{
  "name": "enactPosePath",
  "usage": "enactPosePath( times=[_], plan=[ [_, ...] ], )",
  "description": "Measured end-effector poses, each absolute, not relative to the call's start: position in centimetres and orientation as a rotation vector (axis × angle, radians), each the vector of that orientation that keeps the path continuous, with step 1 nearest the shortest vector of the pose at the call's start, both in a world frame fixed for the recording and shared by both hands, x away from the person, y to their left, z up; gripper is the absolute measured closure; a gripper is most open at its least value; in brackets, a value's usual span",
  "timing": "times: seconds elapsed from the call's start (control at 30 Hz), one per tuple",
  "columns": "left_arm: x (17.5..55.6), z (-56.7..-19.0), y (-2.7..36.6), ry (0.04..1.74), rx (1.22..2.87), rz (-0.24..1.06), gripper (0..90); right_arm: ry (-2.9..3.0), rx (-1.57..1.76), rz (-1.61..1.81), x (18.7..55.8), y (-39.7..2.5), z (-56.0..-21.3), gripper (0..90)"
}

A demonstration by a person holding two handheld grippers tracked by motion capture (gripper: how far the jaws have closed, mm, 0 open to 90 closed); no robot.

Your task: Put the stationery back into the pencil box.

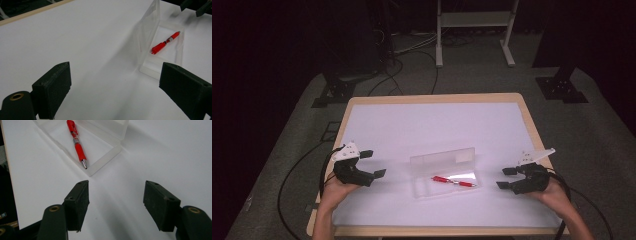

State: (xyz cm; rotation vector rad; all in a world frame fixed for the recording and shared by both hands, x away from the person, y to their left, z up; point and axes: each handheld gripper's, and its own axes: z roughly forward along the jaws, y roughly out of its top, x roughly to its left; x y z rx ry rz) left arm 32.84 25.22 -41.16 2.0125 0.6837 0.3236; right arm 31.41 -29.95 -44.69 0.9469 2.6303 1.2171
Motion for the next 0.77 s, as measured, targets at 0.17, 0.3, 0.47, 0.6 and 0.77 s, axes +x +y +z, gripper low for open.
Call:
enactPosePath(
  times=[0.17,0.3,0.47,0.6,0.77],
  plan=[
    [32.8,-41.2,25.2,0.685,2.013,0.323,10.1,2.621,0.963,1.220,30.9,-30.6,-44.9,36.3],
    [32.8,-41.1,25.2,0.682,2.014,0.324,10.1,2.619,0.981,1.210,30.4,-31.0,-45.3,36.3],
    [32.7,-41.1,25.2,0.682,2.012,0.326,10.1,2.593,0.999,1.227,29.4,-31.5,-45.8,35.2],
    [32.7,-41.1,25.1,0.683,2.009,0.328,10.1,2.529,1.012,1.265,28.2,-31.9,-46.4,32.6],
    [32.7,-41.1,25.0,0.681,2.012,0.332,9.8,2.434,1.057,1.303,26.2,-32.2,-47.5,30.6]
  ],
)
